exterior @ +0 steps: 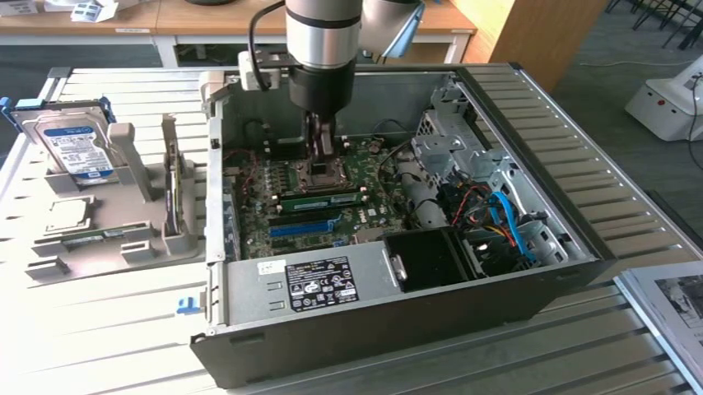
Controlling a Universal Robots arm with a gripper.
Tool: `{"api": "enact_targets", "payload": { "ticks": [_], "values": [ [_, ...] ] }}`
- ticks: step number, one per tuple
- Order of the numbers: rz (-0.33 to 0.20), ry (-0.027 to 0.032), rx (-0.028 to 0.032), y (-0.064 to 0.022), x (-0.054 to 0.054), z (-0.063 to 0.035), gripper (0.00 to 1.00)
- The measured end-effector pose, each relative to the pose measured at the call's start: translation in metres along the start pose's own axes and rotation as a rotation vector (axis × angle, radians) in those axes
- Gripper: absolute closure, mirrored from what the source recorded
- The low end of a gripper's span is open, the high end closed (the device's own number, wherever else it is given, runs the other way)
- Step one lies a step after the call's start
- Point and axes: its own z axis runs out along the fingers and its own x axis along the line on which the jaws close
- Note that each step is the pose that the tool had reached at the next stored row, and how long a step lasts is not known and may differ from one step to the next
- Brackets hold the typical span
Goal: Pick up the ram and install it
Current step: 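Press down the ram until it locks into place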
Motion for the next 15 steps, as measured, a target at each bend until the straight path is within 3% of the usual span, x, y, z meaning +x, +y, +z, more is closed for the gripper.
{"api": "enact_targets", "payload": {
  "ticks": [15],
  "values": [
    [0.000,0.0016,-0.0013,-0.0002,0.000,-0.0111,0.90]
  ]
}}
